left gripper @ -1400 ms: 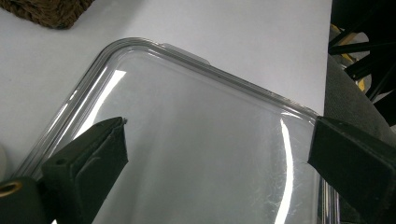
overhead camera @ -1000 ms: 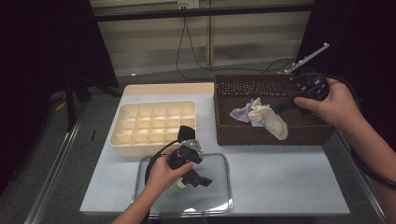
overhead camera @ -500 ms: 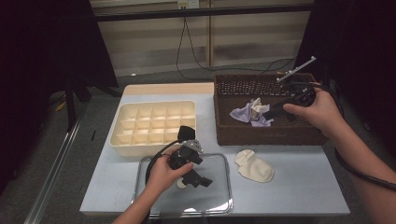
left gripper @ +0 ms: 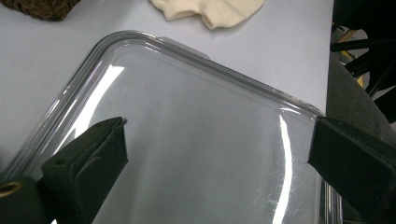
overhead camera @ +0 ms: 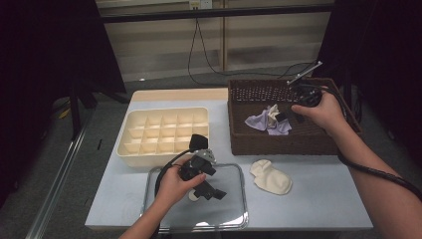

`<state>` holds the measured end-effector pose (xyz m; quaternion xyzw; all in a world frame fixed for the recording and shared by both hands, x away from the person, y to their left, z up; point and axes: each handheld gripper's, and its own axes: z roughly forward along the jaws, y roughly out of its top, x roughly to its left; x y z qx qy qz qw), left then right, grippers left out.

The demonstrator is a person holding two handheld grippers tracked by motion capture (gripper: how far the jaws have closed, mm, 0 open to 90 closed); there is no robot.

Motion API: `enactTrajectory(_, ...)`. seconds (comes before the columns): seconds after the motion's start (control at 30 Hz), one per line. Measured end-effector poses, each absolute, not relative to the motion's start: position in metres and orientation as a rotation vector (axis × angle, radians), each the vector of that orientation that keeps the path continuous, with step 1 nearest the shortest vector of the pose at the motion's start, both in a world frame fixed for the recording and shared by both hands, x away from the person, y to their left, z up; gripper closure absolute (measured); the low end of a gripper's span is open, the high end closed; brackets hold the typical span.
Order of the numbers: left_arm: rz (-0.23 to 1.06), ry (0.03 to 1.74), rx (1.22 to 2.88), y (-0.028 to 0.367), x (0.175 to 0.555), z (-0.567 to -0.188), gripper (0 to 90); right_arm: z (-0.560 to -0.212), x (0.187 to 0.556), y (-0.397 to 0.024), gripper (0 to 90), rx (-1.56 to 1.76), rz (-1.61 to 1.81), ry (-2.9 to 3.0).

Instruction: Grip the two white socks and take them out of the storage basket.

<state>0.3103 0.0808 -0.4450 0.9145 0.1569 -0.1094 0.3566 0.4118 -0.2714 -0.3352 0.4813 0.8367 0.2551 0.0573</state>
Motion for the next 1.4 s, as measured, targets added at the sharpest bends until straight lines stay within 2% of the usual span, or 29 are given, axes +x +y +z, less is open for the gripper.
enactTrajectory(0.3, -0.281, 0.406, 2.362, 0.081, 0.311, -0.445, 4.3, -0.358, 0.434, -0.269, 28.4, 1.505, 0.76, 2.54)
enactTrajectory(0.7, -0.281, 0.403, 2.369, 0.081, 0.312, -0.445, 4.3, -0.372, 0.453, -0.265, 27.1, 1.522, 0.748, 2.542)
enactTrajectory(1.4, -0.278, 0.413, 2.364, 0.083, 0.313, -0.446, 4.3, -0.396, 0.476, -0.266, 32.0, 1.591, 0.692, 2.487)
